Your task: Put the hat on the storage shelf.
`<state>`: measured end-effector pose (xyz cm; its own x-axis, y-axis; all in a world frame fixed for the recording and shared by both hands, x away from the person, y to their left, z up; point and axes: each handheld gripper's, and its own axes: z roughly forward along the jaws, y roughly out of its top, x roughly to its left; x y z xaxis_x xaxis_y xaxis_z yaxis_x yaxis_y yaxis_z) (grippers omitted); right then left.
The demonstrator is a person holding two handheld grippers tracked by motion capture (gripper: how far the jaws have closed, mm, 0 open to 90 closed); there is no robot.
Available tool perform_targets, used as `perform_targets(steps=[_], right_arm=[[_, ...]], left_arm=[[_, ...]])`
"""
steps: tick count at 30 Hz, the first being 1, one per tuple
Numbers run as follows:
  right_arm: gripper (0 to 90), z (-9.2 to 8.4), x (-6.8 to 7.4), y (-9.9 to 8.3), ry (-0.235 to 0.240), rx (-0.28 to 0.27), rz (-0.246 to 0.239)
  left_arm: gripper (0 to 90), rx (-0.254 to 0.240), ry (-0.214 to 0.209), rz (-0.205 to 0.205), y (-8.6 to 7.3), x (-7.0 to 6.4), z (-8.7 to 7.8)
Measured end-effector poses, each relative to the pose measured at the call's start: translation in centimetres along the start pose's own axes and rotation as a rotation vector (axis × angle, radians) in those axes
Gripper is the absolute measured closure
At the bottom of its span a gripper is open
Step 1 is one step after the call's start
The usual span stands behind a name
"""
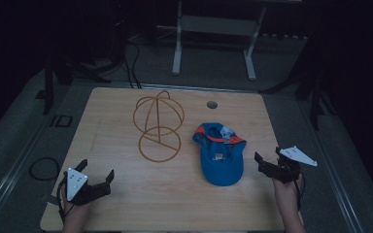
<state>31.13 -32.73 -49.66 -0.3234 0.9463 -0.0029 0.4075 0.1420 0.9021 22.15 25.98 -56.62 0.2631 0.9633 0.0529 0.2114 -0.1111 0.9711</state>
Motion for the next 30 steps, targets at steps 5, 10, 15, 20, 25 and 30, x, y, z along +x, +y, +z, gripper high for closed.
perform_targets(steps=[5, 10, 15, 20, 25, 30], right_arm=[[12.7, 0.8, 0.2, 1.6, 0.035, 0.0, 0.004], [13.6, 2.0, 1.1, 3.3, 0.102, -0.01, -0.036], [14.6, 3.5, 1.8, 4.4, 0.149, 0.001, -0.046], [15.0, 5.1, 2.4, 5.2, 0.173, 0.033, -0.059], [15.0, 6.8, 2.8, 5.7, 0.19, 0.048, -0.052], [15.6, 8.6, 3.1, 6.1, 0.192, 0.067, -0.052]], left_arm=[[2.2, 0.001, -0.001, -0.001, 0.0, 0.0, 0.0], [2.2, 0.004, -0.004, -0.002, 0.0, 0.0, 0.0], [2.2, 0.001, -0.002, -0.009, 0.1, 0.0, -0.1], [2.2, 0.002, -0.006, -0.008, 0.1, 0.0, -0.1], [2.2, -0.002, -0.015, -0.006, 0.1, 0.0, -0.1], [2.2, -0.002, -0.018, -0.007, 0.1, 0.0, -0.1]])
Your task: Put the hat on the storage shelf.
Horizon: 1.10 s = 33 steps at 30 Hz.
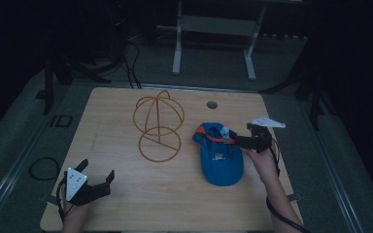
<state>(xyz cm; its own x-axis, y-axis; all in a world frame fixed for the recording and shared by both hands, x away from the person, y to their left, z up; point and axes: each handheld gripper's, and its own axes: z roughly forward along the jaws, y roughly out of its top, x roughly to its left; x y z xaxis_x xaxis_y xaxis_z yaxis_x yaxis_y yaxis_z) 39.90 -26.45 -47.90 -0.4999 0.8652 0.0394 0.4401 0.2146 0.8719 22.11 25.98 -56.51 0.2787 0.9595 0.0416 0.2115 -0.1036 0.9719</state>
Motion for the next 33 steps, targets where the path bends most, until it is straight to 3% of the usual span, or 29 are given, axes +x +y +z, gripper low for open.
perform_targets(steps=[5, 19, 33], right_arm=[[16.3, 1.7, -0.1, 0.2, 0.01, 0.02, 0.01], [22.7, 6.8, -0.6, 0.0, 0.001, 0.14, -0.004], [23.4, 10.3, -0.6, -1.1, -0.026, 0.261, -0.018]], left_arm=[[2.2, 0.0, -0.005, 0.001, 0.0, 0.0, 0.0], [2.2, -0.002, -0.015, 0.0, 0.0, 0.0, 0.0], [2.2, -0.001, -0.025, 0.0, 0.0, 0.0, -0.1]])
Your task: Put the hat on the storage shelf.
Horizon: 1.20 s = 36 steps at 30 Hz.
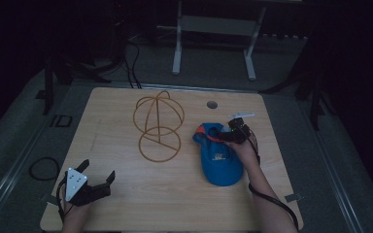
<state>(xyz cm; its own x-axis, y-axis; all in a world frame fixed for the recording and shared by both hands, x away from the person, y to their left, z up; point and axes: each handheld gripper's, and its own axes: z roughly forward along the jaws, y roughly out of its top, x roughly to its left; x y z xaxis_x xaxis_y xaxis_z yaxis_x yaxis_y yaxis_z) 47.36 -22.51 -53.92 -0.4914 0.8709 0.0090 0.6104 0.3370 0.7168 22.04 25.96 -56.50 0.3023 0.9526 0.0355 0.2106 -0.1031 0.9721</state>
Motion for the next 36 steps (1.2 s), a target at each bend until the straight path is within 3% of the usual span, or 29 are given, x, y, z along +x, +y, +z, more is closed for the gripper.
perform_targets(steps=[4, 10, 13, 17, 20, 26, 36], right_arm=[[25.2, 0.6, 0.0, -0.3, -0.017, 0.036, -0.013], [36.4, 1.3, -0.2, -0.8, -0.017, 0.084, -0.031], [47.2, 1.1, 0.1, -0.6, -0.009, 0.092, -0.041], [71.7, 1.0, 0.6, -0.5, 0.011, 0.097, -0.071], [83.7, 0.9, 1.2, -0.5, 0.015, 0.106, -0.106], [86.2, -0.1, 1.7, -0.2, -0.001, 0.088, -0.109], [86.4, -4.5, 1.8, 0.8, 0.007, -0.036, -0.115]], left_arm=[[2.2, 0.001, -0.004, -0.001, 0.0, 0.0, 0.0], [2.2, 0.001, -0.006, -0.004, 0.0, 0.0, 0.0], [2.2, -0.003, -0.007, -0.009, 0.0, 0.0, 0.0], [2.2, -0.004, -0.008, -0.012, 0.0, -0.1, 0.0], [2.2, -0.012, -0.009, -0.013, 0.0, -0.1, 0.0], [2.2, -0.016, 0.002, -0.02, 0.1, -0.1, -0.1], [2.6, 0.0, -0.013, -0.02, 0.1, -0.3, 0.0]])
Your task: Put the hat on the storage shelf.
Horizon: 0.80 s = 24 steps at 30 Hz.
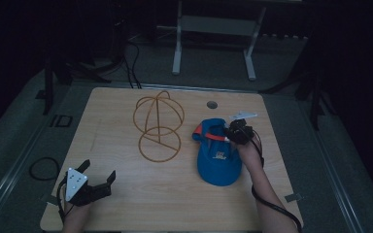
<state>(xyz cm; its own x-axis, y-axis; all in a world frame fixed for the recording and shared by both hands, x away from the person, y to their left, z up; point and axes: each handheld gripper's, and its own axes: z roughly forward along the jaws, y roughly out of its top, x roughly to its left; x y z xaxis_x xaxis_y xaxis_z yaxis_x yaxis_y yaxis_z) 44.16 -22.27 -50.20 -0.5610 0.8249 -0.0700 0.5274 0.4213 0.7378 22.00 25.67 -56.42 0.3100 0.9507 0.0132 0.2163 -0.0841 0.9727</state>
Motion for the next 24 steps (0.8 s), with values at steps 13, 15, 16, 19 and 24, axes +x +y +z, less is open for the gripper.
perform_targets(steps=[13, 15, 16, 19, 24], right_arm=[[86.6, -5.4, 0.0, 1.7, -0.008, -0.121, -0.013], [86.6, -6.1, 0.1, 1.9, -0.006, -0.135, -0.018], [86.6, -6.5, 0.1, 2.1, -0.005, -0.146, -0.017], [86.6, -7.6, 0.2, 2.3, 0.001, -0.175, -0.015], [86.6, -9.2, 0.6, 2.5, 0.005, -0.202, -0.034]], left_arm=[[2.6, 0.063, -0.079, 0.053, 0.1, -1.6, 0.7], [2.6, 0.066, -0.095, 0.037, 0.2, -1.7, 0.7], [2.6, 0.069, -0.094, 0.037, 0.3, -1.8, 0.7], [2.6, 0.067, -0.101, 0.04, 0.7, -1.9, 0.7], [2.6, 0.075, -0.146, 0.01, 1.9, -2.5, 0.4]])
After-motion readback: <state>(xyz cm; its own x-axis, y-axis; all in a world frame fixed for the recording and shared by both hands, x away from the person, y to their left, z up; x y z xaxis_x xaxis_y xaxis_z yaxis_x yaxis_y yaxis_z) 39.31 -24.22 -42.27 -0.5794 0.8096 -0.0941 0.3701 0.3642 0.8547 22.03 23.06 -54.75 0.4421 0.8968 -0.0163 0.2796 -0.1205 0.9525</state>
